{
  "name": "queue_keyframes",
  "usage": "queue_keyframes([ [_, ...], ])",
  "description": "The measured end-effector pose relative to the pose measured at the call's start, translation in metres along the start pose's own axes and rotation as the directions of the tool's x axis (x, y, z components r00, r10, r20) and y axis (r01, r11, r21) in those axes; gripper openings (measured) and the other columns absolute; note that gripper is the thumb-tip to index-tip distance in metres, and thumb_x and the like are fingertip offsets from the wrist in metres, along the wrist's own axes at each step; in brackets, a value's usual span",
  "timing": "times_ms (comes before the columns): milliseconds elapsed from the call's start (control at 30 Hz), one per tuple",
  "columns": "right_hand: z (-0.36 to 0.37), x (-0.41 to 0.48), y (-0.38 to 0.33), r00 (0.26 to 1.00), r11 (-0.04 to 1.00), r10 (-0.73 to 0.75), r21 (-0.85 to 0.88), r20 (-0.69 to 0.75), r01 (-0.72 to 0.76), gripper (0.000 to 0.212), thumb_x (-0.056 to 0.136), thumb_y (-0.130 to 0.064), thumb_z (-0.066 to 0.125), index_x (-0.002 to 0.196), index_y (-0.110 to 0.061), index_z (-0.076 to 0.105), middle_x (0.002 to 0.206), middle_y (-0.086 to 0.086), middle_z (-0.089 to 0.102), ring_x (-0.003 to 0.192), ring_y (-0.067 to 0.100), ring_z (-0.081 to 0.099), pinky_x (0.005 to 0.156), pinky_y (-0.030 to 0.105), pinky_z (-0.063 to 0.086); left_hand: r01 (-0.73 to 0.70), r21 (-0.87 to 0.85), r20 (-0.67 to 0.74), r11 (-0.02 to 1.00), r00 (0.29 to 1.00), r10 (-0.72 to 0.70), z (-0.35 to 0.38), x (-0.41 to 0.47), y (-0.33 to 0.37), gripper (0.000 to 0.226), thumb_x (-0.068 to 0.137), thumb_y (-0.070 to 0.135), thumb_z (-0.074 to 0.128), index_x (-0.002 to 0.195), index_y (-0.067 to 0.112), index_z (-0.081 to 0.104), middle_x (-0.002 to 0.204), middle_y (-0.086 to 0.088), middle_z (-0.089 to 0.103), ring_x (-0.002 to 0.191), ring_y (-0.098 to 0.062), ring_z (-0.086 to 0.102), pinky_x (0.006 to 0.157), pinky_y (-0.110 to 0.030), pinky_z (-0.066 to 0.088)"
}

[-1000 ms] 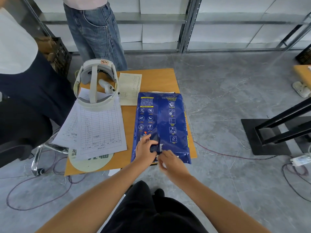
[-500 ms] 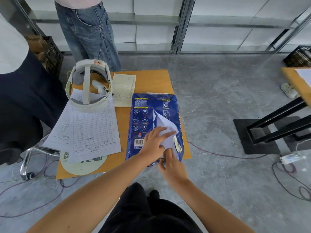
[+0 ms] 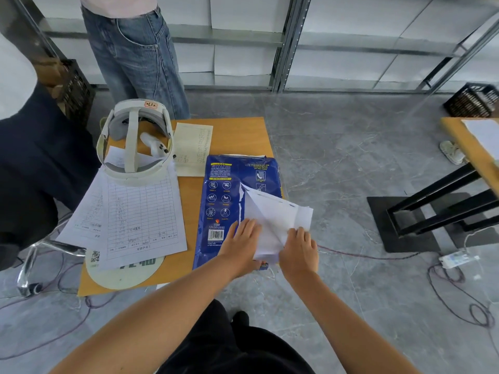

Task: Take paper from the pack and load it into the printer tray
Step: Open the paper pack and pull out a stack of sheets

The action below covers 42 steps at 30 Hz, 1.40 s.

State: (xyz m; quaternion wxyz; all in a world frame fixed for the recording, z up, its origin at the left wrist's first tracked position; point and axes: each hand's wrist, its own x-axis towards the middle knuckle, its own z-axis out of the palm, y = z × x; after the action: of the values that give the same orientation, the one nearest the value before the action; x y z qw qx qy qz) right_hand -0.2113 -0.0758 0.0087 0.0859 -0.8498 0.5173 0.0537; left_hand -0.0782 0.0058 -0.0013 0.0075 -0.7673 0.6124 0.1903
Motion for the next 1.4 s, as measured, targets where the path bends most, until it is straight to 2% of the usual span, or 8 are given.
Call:
queue_keyframes([
  [167,0.000,0.006,-0.002,0.992,0.987,-0.103,-0.121,0.068,0.110,0.045,0.081,-0.009,0.062,0.124,-0.011,0.046,0.125,0.006,0.050,0.120,0.026,0.043,0.101,0.032,0.036,-0.096,0.173,0.007,0.980,0.995,0.097,-0.005,-0.020,-0.016,0.064,0.083,0.019,0.053,0.141,0.010,0.027,0.149,-0.008,0.031,0.145,-0.027,0.018,0.119,-0.049,0.002],
  [367,0.000,0.004,-0.001,0.900,0.923,-0.384,0.100,0.208,0.370,0.044,0.070,0.004,0.060,0.110,-0.011,0.050,0.113,0.004,0.050,0.101,0.029,0.054,0.076,0.036,0.047,-0.378,0.548,0.002,0.746,0.893,0.450,-0.028,-0.020,-0.038,0.031,0.066,0.003,0.072,0.093,0.011,0.062,0.074,-0.005,0.069,0.076,-0.026,0.062,0.110,-0.045,0.037],
  [433,-0.002,0.004,0.003,0.898,0.923,-0.384,0.101,0.212,0.371,0.045,0.071,0.003,0.057,0.114,-0.010,0.051,0.118,0.006,0.049,0.107,0.031,0.053,0.077,0.037,0.047,-0.356,0.655,0.070,0.667,0.907,0.415,-0.041,-0.021,-0.044,0.022,0.064,0.006,0.078,0.080,0.015,0.067,0.066,-0.002,0.069,0.071,-0.023,0.061,0.100,-0.038,0.043],
  [567,-0.005,0.007,0.002,0.957,0.974,-0.222,0.098,0.190,0.206,0.041,0.086,0.003,0.048,0.125,-0.010,0.051,0.125,0.007,0.048,0.115,0.029,0.050,0.082,0.040,0.051,-0.204,0.699,0.203,0.685,0.976,0.083,-0.054,-0.022,-0.065,0.025,0.083,0.004,0.067,0.108,0.005,0.068,0.104,-0.012,0.070,0.107,-0.030,0.055,0.101,-0.039,0.038],
  [833,0.000,0.007,0.004,0.975,0.976,0.022,0.206,0.223,-0.069,0.026,0.094,-0.014,0.043,0.102,0.000,0.064,0.108,0.019,0.064,0.100,0.037,0.061,0.069,0.031,0.040,-0.082,0.458,0.159,0.885,0.987,0.009,-0.033,-0.050,-0.084,0.025,0.086,0.005,0.061,0.110,0.009,0.064,0.105,-0.009,0.069,0.099,-0.030,0.062,0.081,-0.042,0.053],
  [967,0.002,0.008,0.016,0.953,0.929,0.062,0.332,0.297,-0.164,0.033,0.095,-0.025,0.046,0.086,-0.001,0.066,0.088,0.019,0.065,0.086,0.037,0.063,0.069,0.034,0.045,0.213,0.140,0.015,0.967,0.976,-0.217,-0.015,-0.063,-0.089,0.018,0.089,0.022,0.061,0.105,0.014,0.067,0.101,-0.005,0.070,0.091,-0.023,0.067,0.079,-0.037,0.058],
  [1100,0.003,0.016,0.022,0.946,0.853,0.096,0.465,0.309,-0.239,0.043,0.088,-0.022,0.057,0.050,-0.003,0.050,0.051,0.011,0.050,0.056,0.028,0.053,0.050,0.031,0.035,0.398,-0.239,-0.088,0.886,0.900,-0.428,-0.005,-0.075,-0.090,0.018,0.089,0.033,0.062,0.081,0.017,0.067,0.085,0.001,0.066,0.077,-0.017,0.066,0.067,-0.028,0.055],
  [1400,0.000,0.015,0.023,0.913,0.709,0.199,0.591,0.355,-0.384,0.048,0.077,-0.023,0.075,0.035,-0.014,0.055,0.042,0.004,0.057,0.054,0.025,0.060,0.057,0.032,0.048,0.535,-0.539,-0.055,0.651,0.748,-0.661,0.015,-0.081,-0.061,0.021,0.085,0.017,0.059,0.065,0.012,0.061,0.080,-0.006,0.057,0.073,-0.020,0.053,0.063,-0.032,0.051],
])
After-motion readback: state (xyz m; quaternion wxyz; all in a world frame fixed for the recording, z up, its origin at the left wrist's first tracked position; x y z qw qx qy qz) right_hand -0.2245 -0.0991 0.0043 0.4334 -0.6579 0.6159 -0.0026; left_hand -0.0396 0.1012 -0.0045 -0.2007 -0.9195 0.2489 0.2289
